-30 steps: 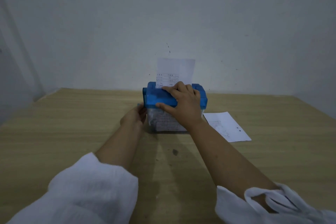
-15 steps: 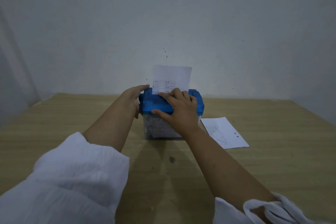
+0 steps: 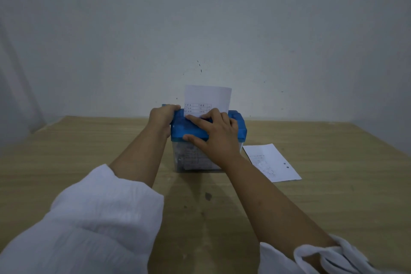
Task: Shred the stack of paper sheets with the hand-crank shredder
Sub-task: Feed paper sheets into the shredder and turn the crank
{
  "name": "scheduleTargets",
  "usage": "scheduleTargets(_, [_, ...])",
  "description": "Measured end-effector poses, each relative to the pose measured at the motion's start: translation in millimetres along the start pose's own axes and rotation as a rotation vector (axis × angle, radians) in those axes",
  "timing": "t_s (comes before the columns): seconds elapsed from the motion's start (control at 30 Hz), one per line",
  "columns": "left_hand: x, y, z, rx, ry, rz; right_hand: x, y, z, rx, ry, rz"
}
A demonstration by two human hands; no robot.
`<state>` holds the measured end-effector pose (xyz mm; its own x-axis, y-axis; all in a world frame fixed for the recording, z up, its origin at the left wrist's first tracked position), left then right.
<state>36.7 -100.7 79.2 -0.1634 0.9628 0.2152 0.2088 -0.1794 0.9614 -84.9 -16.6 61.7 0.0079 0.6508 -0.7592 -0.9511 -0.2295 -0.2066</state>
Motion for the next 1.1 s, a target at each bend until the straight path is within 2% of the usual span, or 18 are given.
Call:
scheduleTargets(0.2, [-2,2,-2,0.08,-0.024,-0.199,-2,0,5,0.003,-0.096,-0.016])
scheduleTargets(0.5, [-1,-1,1,0.177,-0.036,-0.258,-3,-3,9,0.003,-0.175,-0.046])
scheduleTargets(0.67, [2,6,2,0.026,0.004,-0.444,-3,-4,11,-0.001,-0.198,-0.059])
scheduleTargets(0.9, [4,11,3,0.2,-0.057,-0.315,-3,-5,12,-0.012,-0.211,-0.07])
scheduleTargets(1.1, [13,17,7,0.259,-0.055,-0.336,-2,-5,14,-0.039,-0.227,-0.085])
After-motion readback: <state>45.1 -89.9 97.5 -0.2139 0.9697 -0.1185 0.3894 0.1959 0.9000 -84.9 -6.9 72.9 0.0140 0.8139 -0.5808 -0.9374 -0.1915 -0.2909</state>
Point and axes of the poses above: each hand's wrist, its own x-axis away from the middle knuckle, its own z-axis out of the back of the hand, y = z × x, the point moved 3 cm from there along -x, towards the middle knuckle, and after that the axes turned 6 degrees about y, right-handed, at the moved point
